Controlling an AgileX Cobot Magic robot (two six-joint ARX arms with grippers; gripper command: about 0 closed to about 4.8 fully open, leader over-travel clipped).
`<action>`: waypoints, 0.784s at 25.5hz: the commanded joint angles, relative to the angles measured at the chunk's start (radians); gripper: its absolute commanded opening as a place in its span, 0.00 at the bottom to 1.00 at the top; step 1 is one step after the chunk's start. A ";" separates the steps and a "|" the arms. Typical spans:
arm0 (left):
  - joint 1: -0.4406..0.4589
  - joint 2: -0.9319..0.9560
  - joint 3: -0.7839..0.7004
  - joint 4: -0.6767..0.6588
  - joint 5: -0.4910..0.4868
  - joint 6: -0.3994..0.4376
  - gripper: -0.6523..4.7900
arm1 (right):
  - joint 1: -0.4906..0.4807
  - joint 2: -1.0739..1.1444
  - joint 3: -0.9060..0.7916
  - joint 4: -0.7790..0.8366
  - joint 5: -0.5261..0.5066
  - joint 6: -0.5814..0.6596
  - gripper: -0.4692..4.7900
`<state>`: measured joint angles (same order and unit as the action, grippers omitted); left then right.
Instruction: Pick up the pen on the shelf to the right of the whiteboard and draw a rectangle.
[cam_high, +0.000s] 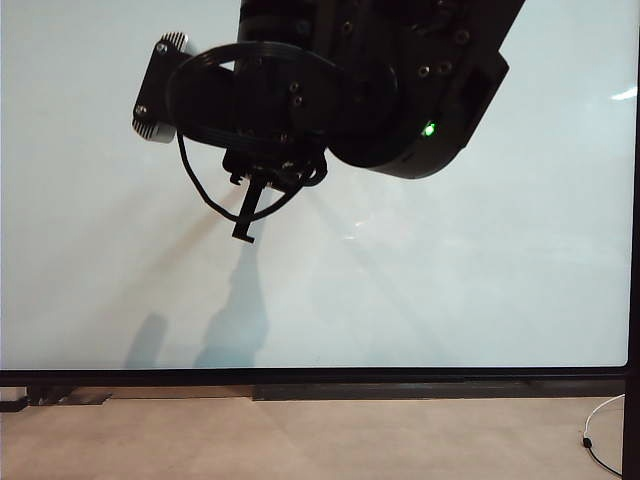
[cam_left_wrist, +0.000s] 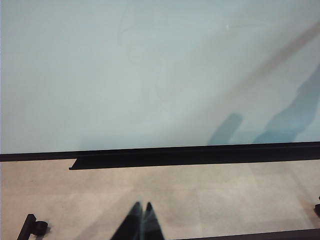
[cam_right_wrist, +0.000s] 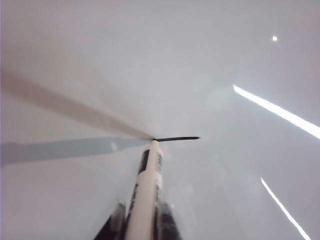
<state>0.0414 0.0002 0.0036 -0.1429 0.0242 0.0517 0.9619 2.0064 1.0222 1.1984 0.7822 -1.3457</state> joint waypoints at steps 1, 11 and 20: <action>0.000 0.000 0.004 0.009 0.002 0.000 0.11 | -0.007 0.009 0.005 -0.014 0.019 0.029 0.08; 0.000 0.000 0.003 0.008 0.002 0.000 0.11 | -0.007 0.034 0.003 -0.051 0.032 0.093 0.08; 0.000 0.000 0.003 0.008 0.002 0.000 0.11 | -0.006 0.053 0.003 -0.085 0.037 0.147 0.08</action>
<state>0.0414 0.0002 0.0036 -0.1429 0.0246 0.0517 0.9661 2.0575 1.0210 1.1362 0.8013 -1.2213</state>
